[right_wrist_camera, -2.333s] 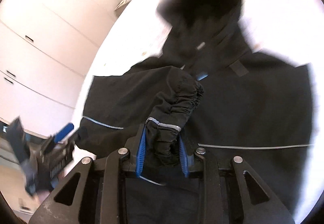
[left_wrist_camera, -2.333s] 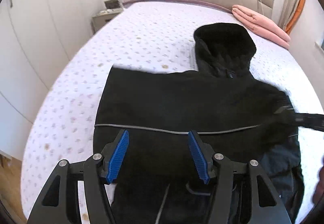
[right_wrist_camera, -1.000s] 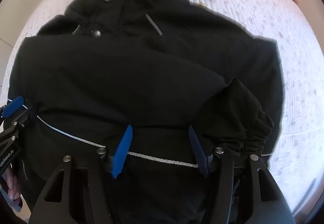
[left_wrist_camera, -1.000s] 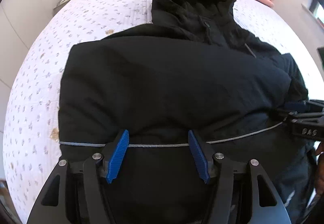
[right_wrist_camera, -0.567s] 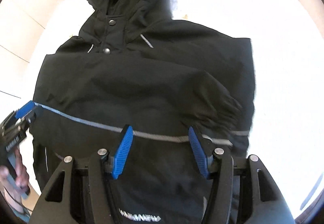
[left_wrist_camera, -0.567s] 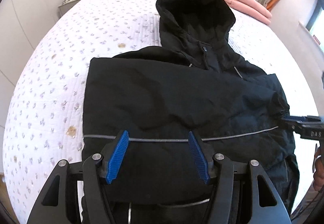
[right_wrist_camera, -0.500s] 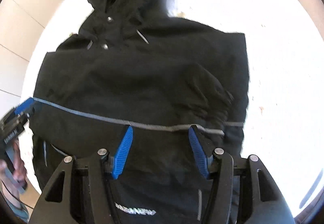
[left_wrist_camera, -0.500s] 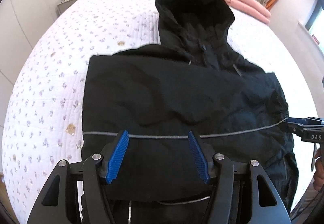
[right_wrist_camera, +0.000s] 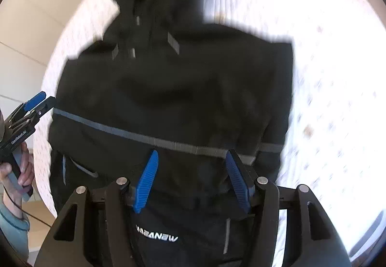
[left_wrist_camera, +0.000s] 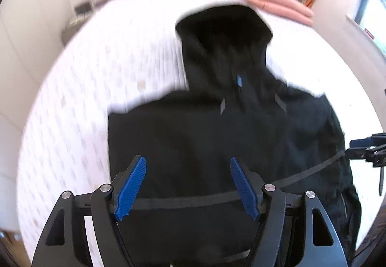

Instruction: Fold large clothes

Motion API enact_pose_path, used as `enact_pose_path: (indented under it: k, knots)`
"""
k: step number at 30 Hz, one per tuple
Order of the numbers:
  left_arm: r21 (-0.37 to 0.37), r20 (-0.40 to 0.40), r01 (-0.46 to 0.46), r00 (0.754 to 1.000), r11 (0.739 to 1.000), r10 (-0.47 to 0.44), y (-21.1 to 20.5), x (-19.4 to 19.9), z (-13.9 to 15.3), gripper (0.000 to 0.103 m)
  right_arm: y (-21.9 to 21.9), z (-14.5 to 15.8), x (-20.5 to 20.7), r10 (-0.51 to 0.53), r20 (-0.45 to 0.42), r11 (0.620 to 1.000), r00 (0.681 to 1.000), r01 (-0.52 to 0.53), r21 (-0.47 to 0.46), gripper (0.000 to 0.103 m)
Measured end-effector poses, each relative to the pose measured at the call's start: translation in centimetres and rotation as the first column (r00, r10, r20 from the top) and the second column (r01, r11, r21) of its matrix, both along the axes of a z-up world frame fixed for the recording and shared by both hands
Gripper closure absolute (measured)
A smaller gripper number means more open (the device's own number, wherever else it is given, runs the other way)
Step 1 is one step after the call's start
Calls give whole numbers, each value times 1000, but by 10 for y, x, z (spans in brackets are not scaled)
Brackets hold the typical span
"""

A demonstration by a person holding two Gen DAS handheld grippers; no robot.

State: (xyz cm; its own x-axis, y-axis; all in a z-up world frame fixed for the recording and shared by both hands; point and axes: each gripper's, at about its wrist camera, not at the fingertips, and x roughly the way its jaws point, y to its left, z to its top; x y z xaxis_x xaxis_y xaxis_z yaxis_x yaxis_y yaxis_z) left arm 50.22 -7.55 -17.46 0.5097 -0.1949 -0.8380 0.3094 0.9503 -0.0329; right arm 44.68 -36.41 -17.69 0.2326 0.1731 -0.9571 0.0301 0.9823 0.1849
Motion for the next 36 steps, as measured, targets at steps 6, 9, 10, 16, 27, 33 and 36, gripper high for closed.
enact_pose_path:
  k: [6, 9, 10, 16, 27, 33, 36]
  knots:
    - [-14, 75, -28, 997, 999, 29, -19, 106, 10, 29, -20, 42, 85, -68, 214, 997, 974, 57, 57, 32]
    - [-53, 95, -49, 994, 997, 54, -29, 159, 12, 30, -24, 34, 151, -124, 286, 992, 950, 110, 64, 25]
    - [-52, 103, -51, 993, 997, 56, -33, 176, 12, 30, -27, 32, 172, -139, 293, 989, 946, 121, 79, 25]
    - [15, 99, -15, 995, 1000, 13, -67, 245, -9, 30, -28, 16, 264, -151, 329, 988, 932, 145, 43, 25]
    - [28, -41, -44, 998, 999, 45, -69, 310, -60, 92, -13, -41, 328, -103, 239, 990, 966, 124, -73, 86]
    - [-320, -36, -171, 985, 932, 168, 2, 290, -35, 93, -37, -12, 296, -123, 362, 988, 924, 148, -41, 98]
    - [-302, -49, -161, 987, 940, 153, 7, 281, -50, 91, -36, -19, 279, -85, 369, 992, 925, 113, -54, 98]
